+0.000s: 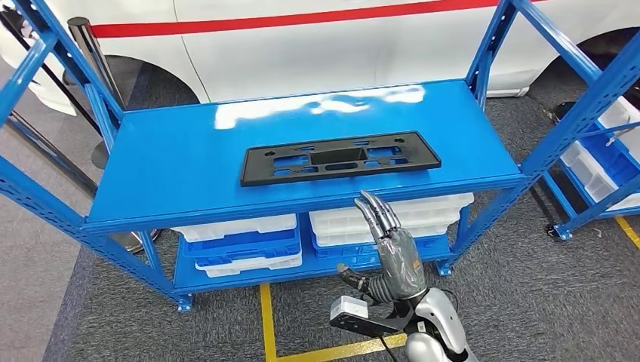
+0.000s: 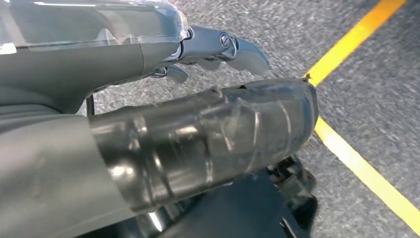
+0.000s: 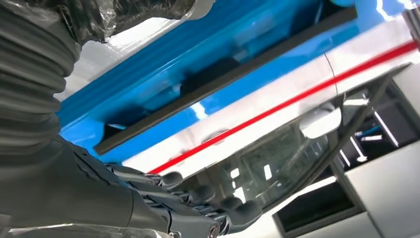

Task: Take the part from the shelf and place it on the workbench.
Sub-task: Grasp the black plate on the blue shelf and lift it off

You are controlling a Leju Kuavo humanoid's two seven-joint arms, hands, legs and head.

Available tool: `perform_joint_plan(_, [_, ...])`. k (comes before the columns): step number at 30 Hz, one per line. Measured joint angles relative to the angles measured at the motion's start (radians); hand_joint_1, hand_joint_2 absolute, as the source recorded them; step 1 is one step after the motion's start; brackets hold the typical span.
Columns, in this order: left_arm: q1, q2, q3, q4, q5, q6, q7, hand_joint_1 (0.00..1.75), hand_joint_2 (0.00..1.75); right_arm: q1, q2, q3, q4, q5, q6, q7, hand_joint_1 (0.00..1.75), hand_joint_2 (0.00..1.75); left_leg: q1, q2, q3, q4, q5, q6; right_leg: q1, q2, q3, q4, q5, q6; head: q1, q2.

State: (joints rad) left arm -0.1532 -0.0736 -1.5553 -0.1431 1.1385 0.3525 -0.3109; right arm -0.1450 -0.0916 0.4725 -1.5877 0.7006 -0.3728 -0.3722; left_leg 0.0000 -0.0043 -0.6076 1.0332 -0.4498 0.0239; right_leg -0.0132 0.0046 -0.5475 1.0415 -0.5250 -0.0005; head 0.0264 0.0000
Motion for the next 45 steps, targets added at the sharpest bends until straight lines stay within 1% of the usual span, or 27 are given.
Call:
perform_joint_plan(2, [0.002,0.0,0.0,0.0,0.0,0.0,-0.001,0.0,0.0,-0.004,-0.009,-0.003,-0.002,0.004,0.004,0.003,0.0,1.75,0.005,0.0,0.013,-0.017,0.003,0.008,0.001,-0.003,-0.001,0.016,-0.013,0.01,0.001,0.0])
perform_joint_plan(3, [0.002,0.0,0.0,0.0,0.0,0.0,-0.001,0.0,0.0,-0.008,-0.014,-0.004,-0.003,0.006,0.005,0.005,0.0,1.75,0.008,0.001,0.022,-0.026,0.003,0.013,0.001,-0.004,-0.018,0.052,-0.032,0.013,0.002,0.0])
perform_joint_plan(6, [0.0,0.0,0.0,0.0,0.0,-0.001,-0.001,0.0,0.0,-0.01,-0.029,-0.007,-0.004,0.014,0.01,0.009,0.0,1.75,0.008,0.002,0.037,-0.031,-0.007,0.023,-0.001,-0.004,-0.125,0.233,-0.096,0.018,0.003,0.0])
perform_joint_plan(7, [0.0,-0.001,0.0,0.0,-0.001,-0.001,-0.001,0.0,0.0,-0.01,-0.033,-0.008,-0.004,0.016,0.012,0.011,0.0,1.75,0.008,0.001,0.042,-0.03,-0.013,0.023,-0.001,-0.004,-0.153,0.266,-0.093,0.02,0.003,0.0])
perform_joint_plan(8, [0.001,-0.001,0.0,0.0,-0.001,-0.002,-0.002,0.0,0.0,-0.01,-0.036,-0.008,-0.004,0.018,0.015,0.012,0.0,1.75,0.008,0.0,0.049,-0.029,-0.019,0.023,-0.002,-0.004,-0.164,0.264,-0.07,0.021,0.003,0.0])
perform_joint_plan(9, [0.001,-0.001,0.0,0.0,-0.001,-0.002,-0.002,0.0,0.0,-0.01,-0.04,-0.009,-0.004,0.019,0.018,0.014,0.0,1.75,0.008,-0.001,0.057,-0.026,-0.026,0.021,-0.004,-0.004,-0.156,0.225,-0.03,0.021,0.003,0.0])
perform_joint_plan(10, [0.001,-0.002,0.0,0.0,-0.001,-0.002,-0.002,0.0,0.0,-0.011,-0.044,-0.01,-0.004,0.02,0.02,0.015,0.0,1.75,0.008,-0.003,0.066,-0.023,-0.036,0.018,-0.005,-0.005,-0.135,0.16,0.019,0.02,0.003,0.0])
perform_joint_plan(11, [0.001,-0.002,0.0,0.0,-0.001,-0.002,-0.002,0.0,0.0,-0.013,-0.048,-0.011,-0.004,0.022,0.023,0.017,0.0,1.75,0.006,-0.004,0.073,-0.019,-0.045,0.013,-0.004,-0.005,-0.112,0.1,0.051,0.019,0.003,0.0])
perform_joint_plan(12, [0.0,-0.002,0.0,0.0,-0.002,-0.002,-0.001,0.0,0.0,-0.014,-0.051,-0.011,-0.004,0.024,0.025,0.019,0.0,1.75,0.004,-0.004,0.076,-0.014,-0.054,0.007,-0.004,-0.004,-0.092,0.053,0.071,0.016,0.003,0.0])
perform_joint_plan(13, [0.0,-0.002,0.0,0.0,-0.002,-0.002,-0.001,0.0,0.0,-0.015,-0.052,-0.012,-0.004,0.026,0.026,0.021,0.0,1.75,0.002,-0.004,0.077,-0.011,-0.06,0.002,-0.003,-0.003,-0.082,0.028,0.074,0.013,0.003,0.0])
perform_joint_plan(15, [-0.001,-0.002,0.0,0.0,-0.002,-0.002,-0.001,0.0,0.0,-0.015,-0.053,-0.012,-0.004,0.028,0.027,0.023,0.0,1.75,0.001,-0.004,0.077,-0.009,-0.065,-0.004,-0.002,-0.002,-0.078,0.021,0.067,0.008,0.002,0.0])
perform_joint_plan(24, [-0.001,-0.002,0.0,0.0,-0.002,-0.002,-0.001,0.0,0.0,-0.015,-0.054,-0.012,-0.004,0.028,0.027,0.023,0.0,1.75,0.001,-0.004,0.079,-0.012,-0.065,-0.006,0.0,0.0,-0.078,0.022,0.065,0.005,0.003,0.0])
perform_joint_plan(27, [-0.002,-0.002,0.0,0.0,-0.002,-0.002,-0.001,0.0,0.0,-0.017,-0.058,-0.013,-0.005,0.03,0.027,0.024,0.0,1.75,0.003,-0.002,0.081,-0.007,-0.075,-0.016,-0.003,0.001,-0.07,0.016,0.061,-0.007,0.003,0.0])
perform_joint_plan(28, [-0.004,-0.002,0.0,0.0,-0.002,-0.002,-0.001,0.0,0.0,-0.018,-0.059,-0.014,-0.005,0.031,0.027,0.024,0.0,1.75,0.004,-0.002,0.061,0.035,-0.096,-0.022,-0.005,0.0,-0.063,0.012,0.058,-0.014,0.002,0.0])
perform_joint_plan(29, [-0.003,-0.002,0.0,0.0,-0.003,-0.002,-0.001,0.0,0.0,-0.02,-0.06,-0.014,-0.006,0.032,0.032,0.026,0.0,1.75,0.006,-0.001,0.015,0.112,-0.118,-0.028,-0.006,-0.001,-0.054,0.009,0.052,-0.019,0.002,0.0])
perform_joint_plan(31, [-0.005,-0.001,0.0,0.0,-0.008,-0.003,-0.001,0.0,0.0,-0.025,-0.068,-0.014,-0.003,0.044,0.052,0.034,0.0,1.75,0.002,-0.001,-0.026,0.115,-0.072,-0.017,-0.004,0.0,-0.026,0.006,0.028,-0.017,0.001,0.0])
perform_joint_plan(32, [-0.005,-0.001,0.0,0.0,-0.011,-0.003,0.0,0.0,0.0,-0.027,-0.072,-0.014,0.0,0.05,0.064,0.038,0.0,1.75,-0.002,-0.001,-0.027,0.078,-0.034,-0.007,-0.003,0.0,-0.015,0.003,0.018,-0.01,0.002,0.0])
perform_joint_plan(33, [-0.006,0.0,0.0,0.0,-0.013,-0.003,0.001,0.0,0.0,-0.029,-0.076,-0.014,0.002,0.055,0.074,0.042,0.0,1.75,-0.006,-0.002,0.0,0.002,0.004,0.004,-0.002,0.001,-0.006,-0.002,0.012,-0.002,0.002,0.0])
perform_joint_plan(35, [-0.005,0.0,0.0,0.0,-0.014,-0.003,0.002,0.0,0.0,-0.033,-0.082,-0.014,0.004,0.062,0.083,0.045,0.0,1.75,-0.001,-0.002,0.013,-0.018,0.005,0.01,0.0,-0.002,-0.001,-0.005,0.008,0.009,0.002,0.0])
perform_joint_plan(36, [-0.005,0.0,0.0,0.0,-0.015,-0.003,0.002,0.0,0.0,-0.037,-0.087,-0.014,0.004,0.065,0.087,0.047,0.0,1.75,0.001,-0.002,0.023,-0.029,0.006,0.014,0.0,-0.003,-0.007,0.011,-0.002,0.014,0.003,0.0])
perform_joint_plan(38, [-0.007,-0.001,0.0,0.0,-0.016,-0.005,0.003,0.0,0.0,-0.043,-0.097,-0.014,0.008,0.07,0.096,0.049,0.0,1.75,0.003,0.0,0.038,-0.041,0.004,0.021,-0.001,-0.004,-0.057,0.106,-0.041,0.021,0.003,0.0])
perform_joint_plan(39, [-0.007,-0.001,0.0,0.0,-0.016,-0.005,0.003,0.0,0.0,-0.044,-0.101,-0.013,0.01,0.072,0.1,0.05,0.0,1.75,0.003,0.0,0.041,-0.04,0.0,0.024,-0.001,-0.004,-0.097,0.171,-0.062,0.023,0.003,0.0])
perform_joint_plan(40, [-0.007,-0.002,0.0,0.0,-0.017,-0.006,0.003,0.0,0.0,-0.043,-0.105,-0.013,0.013,0.073,0.105,0.052,0.0,1.75,0.002,0.0,0.044,-0.039,-0.005,0.026,-0.001,-0.004,-0.133,0.223,-0.071,0.024,0.003,0.0])
perform_joint_plan(41, [-0.007,-0.002,0.0,0.0,-0.017,-0.006,0.003,0.0,0.0,-0.043,-0.111,-0.013,0.016,0.075,0.111,0.054,0.0,1.75,0.002,-0.001,0.049,-0.037,-0.01,0.027,-0.001,-0.004,-0.155,0.245,-0.062,0.025,0.003,0.0])
perform_joint_plan(42, [-0.006,-0.002,0.0,0.0,-0.017,-0.006,0.003,0.0,0.0,-0.044,-0.117,-0.012,0.018,0.078,0.118,0.056,0.0,1.75,0.002,-0.002,0.055,-0.036,-0.016,0.026,-0.002,-0.005,-0.16,0.232,-0.034,0.025,0.003,0.0])
perform_joint_plan(44, [-0.005,-0.002,0.0,0.0,-0.017,-0.006,0.003,0.0,0.0,-0.049,-0.128,-0.01,0.022,0.082,0.129,0.059,0.0,1.75,0.003,-0.003,0.068,-0.03,-0.031,0.022,-0.003,-0.005,-0.124,0.127,0.045,0.023,0.003,0.0])
perform_joint_plan(45, [-0.006,-0.003,0.0,0.0,-0.017,-0.007,0.003,0.0,0.0,-0.052,-0.131,-0.009,0.023,0.083,0.131,0.06,0.0,1.75,0.001,-0.004,0.072,-0.023,-0.04,0.016,-0.003,-0.005,-0.1,0.07,0.068,0.02,0.004,0.0])
